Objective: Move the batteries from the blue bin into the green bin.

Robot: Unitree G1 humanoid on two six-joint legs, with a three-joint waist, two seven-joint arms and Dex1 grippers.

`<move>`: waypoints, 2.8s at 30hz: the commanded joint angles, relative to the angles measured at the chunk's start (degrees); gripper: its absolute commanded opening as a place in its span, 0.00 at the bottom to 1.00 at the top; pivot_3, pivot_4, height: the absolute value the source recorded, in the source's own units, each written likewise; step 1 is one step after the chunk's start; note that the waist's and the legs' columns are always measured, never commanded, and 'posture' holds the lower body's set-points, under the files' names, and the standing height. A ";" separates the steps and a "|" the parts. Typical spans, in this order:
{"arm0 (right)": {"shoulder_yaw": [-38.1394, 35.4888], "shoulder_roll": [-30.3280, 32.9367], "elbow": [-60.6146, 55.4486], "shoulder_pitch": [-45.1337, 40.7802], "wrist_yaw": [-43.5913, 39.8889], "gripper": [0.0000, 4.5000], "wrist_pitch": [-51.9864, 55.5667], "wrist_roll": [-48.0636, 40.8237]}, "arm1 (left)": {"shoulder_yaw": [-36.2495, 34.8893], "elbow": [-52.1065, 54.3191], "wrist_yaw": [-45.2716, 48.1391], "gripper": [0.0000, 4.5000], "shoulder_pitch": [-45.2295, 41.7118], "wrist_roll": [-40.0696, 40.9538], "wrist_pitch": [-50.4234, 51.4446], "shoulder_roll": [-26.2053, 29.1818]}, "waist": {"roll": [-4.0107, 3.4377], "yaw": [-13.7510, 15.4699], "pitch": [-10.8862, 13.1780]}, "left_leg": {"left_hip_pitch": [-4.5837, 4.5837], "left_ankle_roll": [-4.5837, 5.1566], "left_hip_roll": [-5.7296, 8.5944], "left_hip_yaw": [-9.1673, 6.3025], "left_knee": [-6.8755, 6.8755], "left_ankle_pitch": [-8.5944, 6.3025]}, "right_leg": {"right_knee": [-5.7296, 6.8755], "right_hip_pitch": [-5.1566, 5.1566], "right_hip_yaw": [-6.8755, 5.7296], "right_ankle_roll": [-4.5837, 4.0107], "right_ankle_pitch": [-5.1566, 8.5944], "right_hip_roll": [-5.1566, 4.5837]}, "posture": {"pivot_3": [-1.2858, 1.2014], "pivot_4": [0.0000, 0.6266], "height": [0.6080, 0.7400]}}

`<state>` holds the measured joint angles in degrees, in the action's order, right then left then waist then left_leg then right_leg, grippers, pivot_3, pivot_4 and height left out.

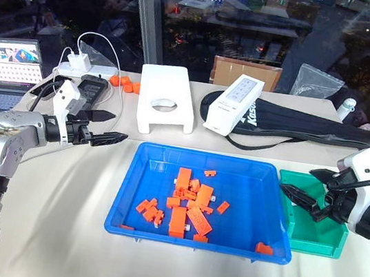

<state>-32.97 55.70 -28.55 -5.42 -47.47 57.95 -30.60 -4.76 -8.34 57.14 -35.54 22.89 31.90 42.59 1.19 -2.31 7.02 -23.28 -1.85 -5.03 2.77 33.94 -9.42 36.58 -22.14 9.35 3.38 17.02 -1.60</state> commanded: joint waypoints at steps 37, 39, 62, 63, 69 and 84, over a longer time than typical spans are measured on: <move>51.45 -10.29 17.34 -32.15 -6.98 1.00 -14.49 16.52 | 1.56 19.61 10.13 1.00 9.17 8.36 4.46 5.95 | 0.01 0.29 0.02 | -0.07 0.01 0.01 -0.14 0.01 0.00 | 0.10 -0.10 -0.17 -0.23 -0.01 -0.02 | 0.52 0.24 0.86; 51.78 -10.32 16.99 -32.07 -7.63 1.00 -14.37 16.92 | 1.48 19.85 10.07 1.00 9.55 8.41 4.45 6.22 | 0.01 0.36 0.02 | -0.07 0.01 0.01 -0.14 0.02 0.00 | 0.10 -0.10 -0.18 -0.24 0.00 -0.02 | 0.52 0.24 0.86; 53.53 -3.26 -2.05 -24.79 -13.30 1.00 5.50 10.21 | 3.05 18.68 9.58 1.00 9.52 5.81 1.45 6.12 | 0.01 1.34 0.02 | -0.05 0.01 0.00 -0.20 0.04 -0.01 | 0.15 -0.10 -0.25 -0.22 0.12 -0.02 | 0.52 0.24 0.86; 53.21 -3.75 -2.57 -24.58 -12.86 1.00 6.43 9.59 | 3.13 18.64 9.72 1.00 9.57 5.74 1.37 6.22 | 0.01 1.34 0.02 | -0.05 0.01 0.00 -0.20 0.04 -0.01 | 0.15 -0.10 -0.26 -0.23 0.12 -0.02 | 0.52 0.24 0.86; 55.27 -7.89 0.19 -23.33 -6.63 1.00 8.18 10.82 | 3.85 18.07 9.65 1.00 8.55 4.83 0.64 5.58 | 0.03 1.28 0.01 | -0.04 0.01 0.00 -0.29 0.04 -0.01 | 0.16 -0.09 -0.32 -0.23 0.13 -0.02 | 0.52 0.24 0.86; 54.40 -6.56 2.97 -24.57 -4.40 0.30 6.21 11.66 | 4.34 15.79 10.11 1.00 8.09 3.38 -1.45 4.95 | 0.06 1.36 -0.01 | -0.09 0.01 0.01 -0.37 0.09 0.00 | 0.15 -0.06 -0.40 -0.23 0.13 -0.02 | 0.52 0.24 0.86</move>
<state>23.38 47.69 -24.39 -28.86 -51.15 65.26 -18.38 -0.25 7.15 66.97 -26.32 26.61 32.10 47.55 1.25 -0.96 7.01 -23.37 -1.84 -5.03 2.40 34.04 -9.43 36.74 -22.20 8.95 3.15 17.16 -1.62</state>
